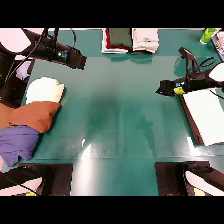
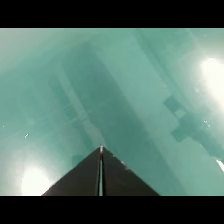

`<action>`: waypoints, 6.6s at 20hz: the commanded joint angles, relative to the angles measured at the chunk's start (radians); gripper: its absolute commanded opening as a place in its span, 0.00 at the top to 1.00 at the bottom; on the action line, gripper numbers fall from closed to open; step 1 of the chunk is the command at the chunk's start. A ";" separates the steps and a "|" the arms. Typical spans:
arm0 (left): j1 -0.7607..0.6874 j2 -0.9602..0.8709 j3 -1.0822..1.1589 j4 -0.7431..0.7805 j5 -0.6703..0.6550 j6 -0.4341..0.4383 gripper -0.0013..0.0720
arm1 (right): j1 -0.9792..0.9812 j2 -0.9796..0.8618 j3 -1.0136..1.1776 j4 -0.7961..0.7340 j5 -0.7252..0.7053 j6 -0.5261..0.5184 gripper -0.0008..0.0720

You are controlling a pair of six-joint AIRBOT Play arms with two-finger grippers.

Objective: Fold the shirts.

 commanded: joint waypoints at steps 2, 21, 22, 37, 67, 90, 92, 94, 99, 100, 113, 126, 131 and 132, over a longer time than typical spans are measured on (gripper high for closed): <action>0.000 0.000 0.000 0.000 0.000 0.000 0.94 | 0.001 0.000 0.001 0.001 0.000 0.000 0.97; 0.319 -0.079 -0.012 0.262 -0.107 -0.097 0.16 | 0.001 0.000 0.000 0.001 -0.002 0.000 0.97; 0.356 -0.109 -0.031 0.262 -0.134 -0.096 0.16 | 0.001 0.000 0.000 0.001 -0.002 0.000 0.97; 0.426 -0.222 -0.194 0.245 -0.043 -0.112 0.95 | 0.001 0.000 0.060 0.002 -0.027 0.001 0.97; -0.151 -0.194 0.054 0.211 -0.167 -0.080 0.13 | 0.001 -0.003 0.694 -0.002 0.033 0.001 0.97; -0.039 -0.436 0.043 0.181 -0.043 -0.001 0.95 | 0.003 -0.183 0.631 -0.002 0.330 0.003 0.97; -0.005 -0.397 0.044 0.184 -0.074 0.000 0.95 | 0.018 -0.138 0.480 -0.011 0.305 0.016 0.97; 0.037 -0.383 0.043 0.183 -0.116 0.000 0.95 | 0.056 -0.074 0.280 -0.050 0.234 0.051 0.97; 0.076 -0.381 0.043 0.180 -0.172 0.000 0.95 | 0.247 -0.030 -0.141 -0.051 0.039 0.074 0.40; 0.076 -0.381 0.043 0.179 -0.172 0.000 0.95 | 0.287 -0.054 -0.178 -0.050 0.035 0.102 0.28; 0.076 -0.380 0.043 0.174 -0.176 0.000 0.95 | 0.539 -0.338 -0.189 -0.053 -0.108 0.190 0.47; 0.075 0.226 0.044 0.169 -0.004 -0.005 0.95 | 0.203 0.097 0.351 -0.290 0.090 0.173 0.97; 0.075 0.404 0.045 0.086 0.121 0.035 0.95 | 0.111 0.150 0.642 -0.290 0.132 0.146 0.97; 0.075 0.401 0.052 0.062 0.118 0.058 0.95 | 0.111 0.138 0.679 -0.291 0.146 0.144 0.97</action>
